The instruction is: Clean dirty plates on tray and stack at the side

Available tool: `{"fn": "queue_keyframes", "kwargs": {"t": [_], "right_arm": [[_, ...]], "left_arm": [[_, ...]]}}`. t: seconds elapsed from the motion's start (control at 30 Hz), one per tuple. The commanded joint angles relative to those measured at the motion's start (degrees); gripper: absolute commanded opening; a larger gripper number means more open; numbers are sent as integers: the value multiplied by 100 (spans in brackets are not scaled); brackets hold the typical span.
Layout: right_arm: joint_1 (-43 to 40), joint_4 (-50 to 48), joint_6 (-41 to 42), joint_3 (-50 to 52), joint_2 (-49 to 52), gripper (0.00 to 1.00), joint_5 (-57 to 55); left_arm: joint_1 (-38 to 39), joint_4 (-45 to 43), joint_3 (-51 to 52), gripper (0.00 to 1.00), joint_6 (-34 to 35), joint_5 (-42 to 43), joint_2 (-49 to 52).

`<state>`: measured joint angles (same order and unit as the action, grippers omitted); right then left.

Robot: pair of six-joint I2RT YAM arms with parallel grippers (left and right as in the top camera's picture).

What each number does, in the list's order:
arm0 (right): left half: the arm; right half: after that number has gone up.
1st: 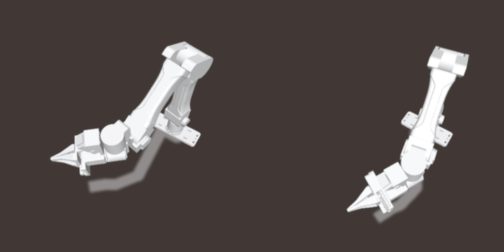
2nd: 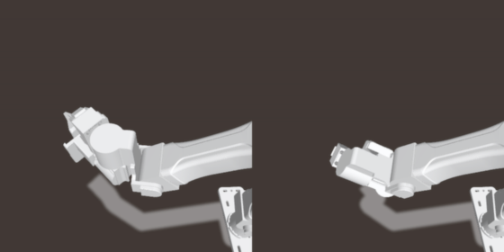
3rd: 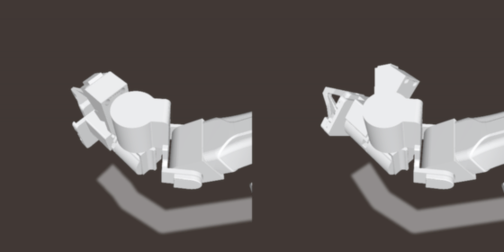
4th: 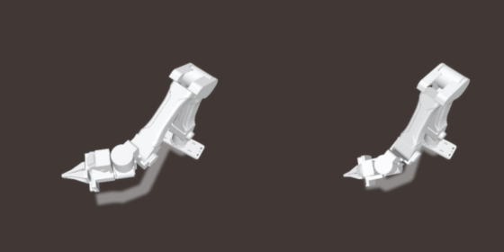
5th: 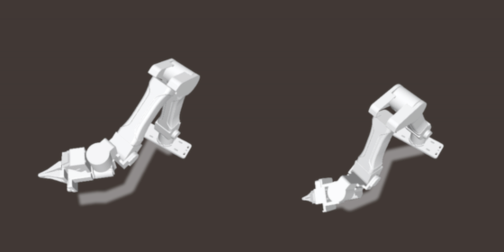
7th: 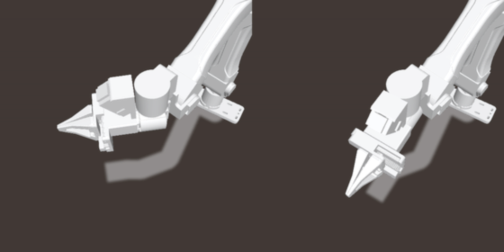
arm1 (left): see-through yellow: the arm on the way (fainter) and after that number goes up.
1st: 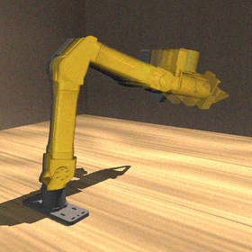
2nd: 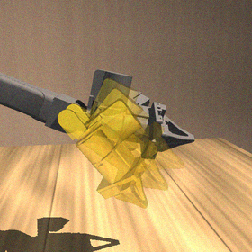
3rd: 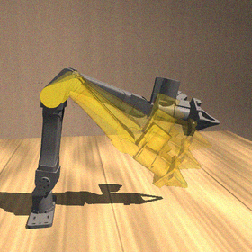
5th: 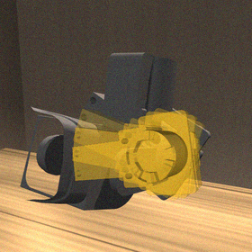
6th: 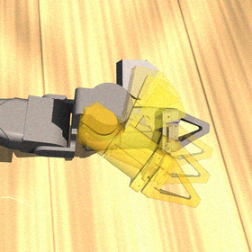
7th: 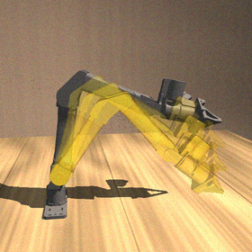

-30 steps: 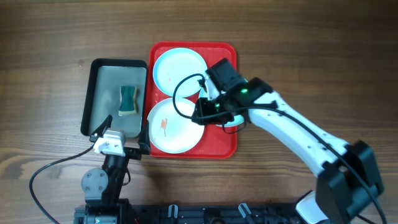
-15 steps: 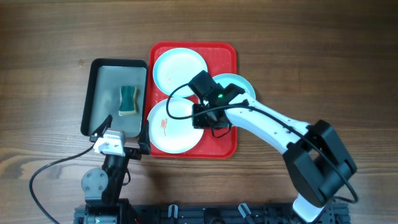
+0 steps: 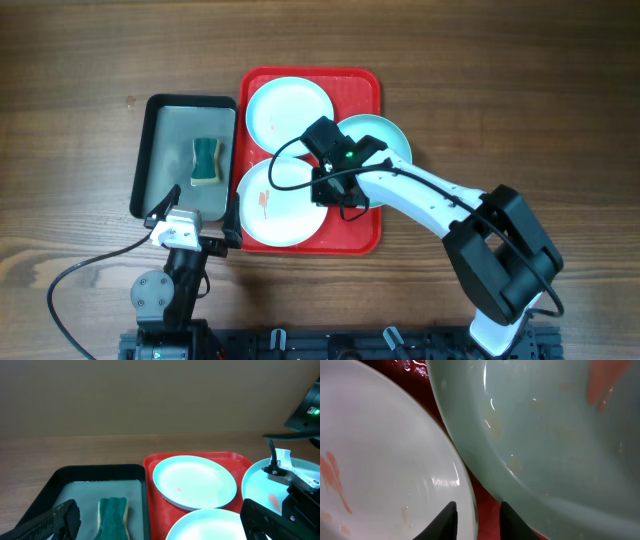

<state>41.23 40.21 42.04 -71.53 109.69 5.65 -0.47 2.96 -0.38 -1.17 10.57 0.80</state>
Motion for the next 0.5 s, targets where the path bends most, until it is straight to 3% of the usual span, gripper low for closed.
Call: {"fn": "queue_keyframes", "kwargs": {"t": [0.0,0.47], "right_arm": [[17,-11,61,-109,149,27,-155],[17,15,-94,-208,142,31,-109]], "left_arm": [[26,50,7,100,35,28,-42],[26,50,7,100,33,28,-42]]}}
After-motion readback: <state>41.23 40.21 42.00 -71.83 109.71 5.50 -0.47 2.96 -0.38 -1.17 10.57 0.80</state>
